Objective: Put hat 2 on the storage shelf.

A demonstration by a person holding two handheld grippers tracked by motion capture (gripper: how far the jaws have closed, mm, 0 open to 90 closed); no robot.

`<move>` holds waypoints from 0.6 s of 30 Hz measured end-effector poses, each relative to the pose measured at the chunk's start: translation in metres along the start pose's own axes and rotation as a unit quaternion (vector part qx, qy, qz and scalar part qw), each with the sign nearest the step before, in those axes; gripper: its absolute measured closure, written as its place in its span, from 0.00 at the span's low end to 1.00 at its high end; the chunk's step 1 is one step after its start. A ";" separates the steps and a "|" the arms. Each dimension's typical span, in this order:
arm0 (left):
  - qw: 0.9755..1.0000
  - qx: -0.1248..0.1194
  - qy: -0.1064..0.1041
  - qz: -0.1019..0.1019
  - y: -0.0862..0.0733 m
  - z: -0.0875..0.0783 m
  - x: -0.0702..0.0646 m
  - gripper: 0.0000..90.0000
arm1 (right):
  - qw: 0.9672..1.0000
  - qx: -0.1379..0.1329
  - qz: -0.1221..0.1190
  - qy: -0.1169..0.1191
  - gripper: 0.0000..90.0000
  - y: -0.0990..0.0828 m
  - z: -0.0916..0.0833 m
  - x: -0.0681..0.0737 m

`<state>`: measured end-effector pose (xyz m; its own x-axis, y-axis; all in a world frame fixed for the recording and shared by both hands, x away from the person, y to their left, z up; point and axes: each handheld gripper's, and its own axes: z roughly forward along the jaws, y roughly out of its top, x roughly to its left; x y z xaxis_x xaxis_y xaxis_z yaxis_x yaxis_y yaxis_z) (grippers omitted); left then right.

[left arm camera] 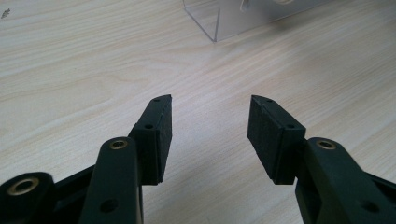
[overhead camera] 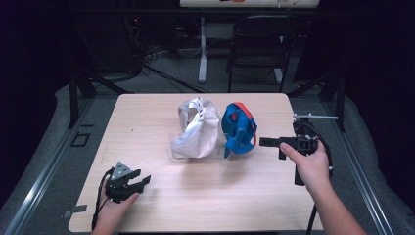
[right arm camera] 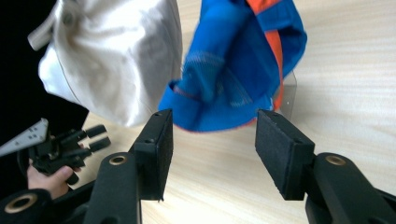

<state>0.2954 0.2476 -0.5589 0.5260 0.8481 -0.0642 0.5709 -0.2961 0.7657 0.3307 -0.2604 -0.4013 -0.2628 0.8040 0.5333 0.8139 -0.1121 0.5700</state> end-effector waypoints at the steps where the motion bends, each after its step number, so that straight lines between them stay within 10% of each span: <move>1: 1.000 0.000 0.000 0.000 0.000 0.000 0.000 0.55 | 1.000 0.000 -0.001 -0.004 0.52 -0.004 0.000 -0.001; 18: 1.000 0.003 -0.004 0.015 0.000 0.002 -0.004 0.54 | 0.998 -0.032 -0.041 -0.017 0.54 -0.084 0.017 -0.034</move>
<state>0.2946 0.2434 -0.5601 0.5480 0.8352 -0.0473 0.5587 -0.3233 0.7638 0.2799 -0.2682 -0.4778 -0.3093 0.8313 0.4619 0.7549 -0.0807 0.6508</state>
